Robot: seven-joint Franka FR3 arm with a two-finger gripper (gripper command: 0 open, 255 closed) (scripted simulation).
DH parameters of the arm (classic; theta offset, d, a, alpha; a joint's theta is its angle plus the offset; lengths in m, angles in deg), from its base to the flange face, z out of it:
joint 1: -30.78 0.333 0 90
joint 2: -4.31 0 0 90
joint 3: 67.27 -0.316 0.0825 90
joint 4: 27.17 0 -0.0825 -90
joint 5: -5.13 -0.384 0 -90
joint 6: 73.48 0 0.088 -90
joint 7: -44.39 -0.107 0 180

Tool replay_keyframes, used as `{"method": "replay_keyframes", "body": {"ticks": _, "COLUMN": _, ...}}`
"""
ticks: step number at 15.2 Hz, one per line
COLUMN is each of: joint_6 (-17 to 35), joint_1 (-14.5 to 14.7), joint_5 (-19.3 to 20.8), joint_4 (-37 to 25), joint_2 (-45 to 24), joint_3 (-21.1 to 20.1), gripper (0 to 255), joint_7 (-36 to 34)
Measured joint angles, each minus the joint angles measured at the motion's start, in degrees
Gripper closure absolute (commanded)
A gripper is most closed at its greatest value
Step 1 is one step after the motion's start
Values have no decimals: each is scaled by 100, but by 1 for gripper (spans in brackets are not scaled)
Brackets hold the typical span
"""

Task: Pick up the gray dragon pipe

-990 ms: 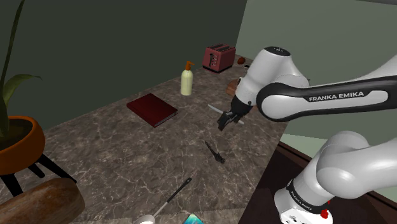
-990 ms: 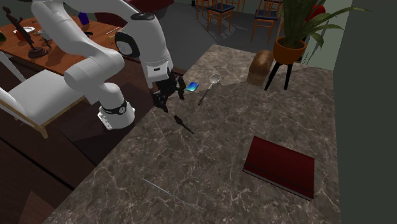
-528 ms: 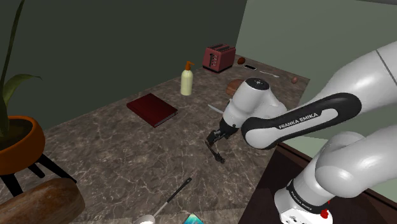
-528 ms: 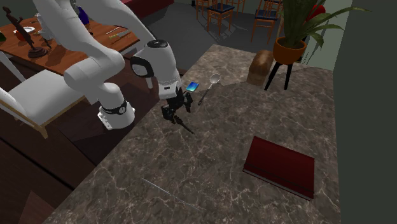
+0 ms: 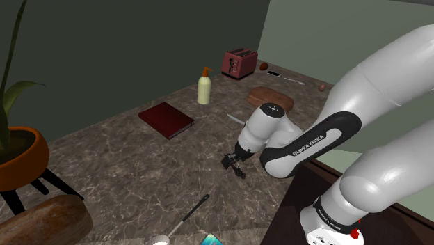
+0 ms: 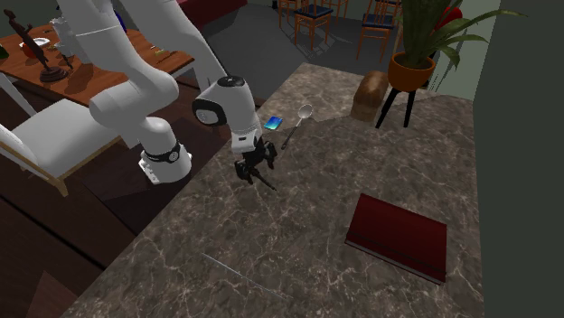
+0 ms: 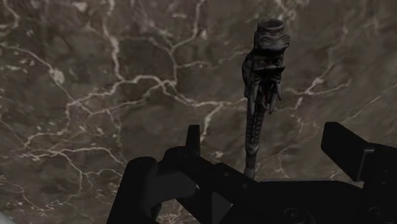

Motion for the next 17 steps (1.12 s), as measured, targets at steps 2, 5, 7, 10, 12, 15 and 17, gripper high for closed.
{"method": "replay_keyframes", "body": {"ticks": 2, "joint_6": 229, "joint_1": -333, "joint_5": 318, "joint_4": -12, "joint_2": -238, "joint_3": -262, "gripper": 0, "joint_7": -246}}
{"method": "replay_keyframes", "body": {"ticks": 5, "joint_6": 308, "joint_1": -424, "joint_5": 407, "joint_4": 0, "joint_2": -300, "joint_3": -322, "gripper": 255, "joint_7": -303}}
{"method": "replay_keyframes", "body": {"ticks": 7, "joint_6": 317, "joint_1": -438, "joint_5": 414, "joint_4": -2, "joint_2": -296, "joint_3": -321, "gripper": 255, "joint_7": -307}}
{"method": "replay_keyframes", "body": {"ticks": 10, "joint_6": 322, "joint_1": -442, "joint_5": 420, "joint_4": 0, "joint_2": -296, "joint_3": -326, "gripper": 255, "joint_7": -311}}
{"method": "replay_keyframes", "body": {"ticks": 12, "joint_6": 324, "joint_1": -443, "joint_5": 420, "joint_4": 1, "joint_2": -296, "joint_3": -326, "gripper": 255, "joint_7": -313}}
{"method": "replay_keyframes", "body": {"ticks": 15, "joint_6": 166, "joint_1": -209, "joint_5": 204, "joint_4": -8, "joint_2": -160, "joint_3": -155, "gripper": 255, "joint_7": -149}}
{"method": "replay_keyframes", "body": {"ticks": 17, "joint_6": -56, "joint_1": 47, "joint_5": -42, "joint_4": -18, "joint_2": 50, "joint_3": 50, "gripper": 255, "joint_7": 46}}
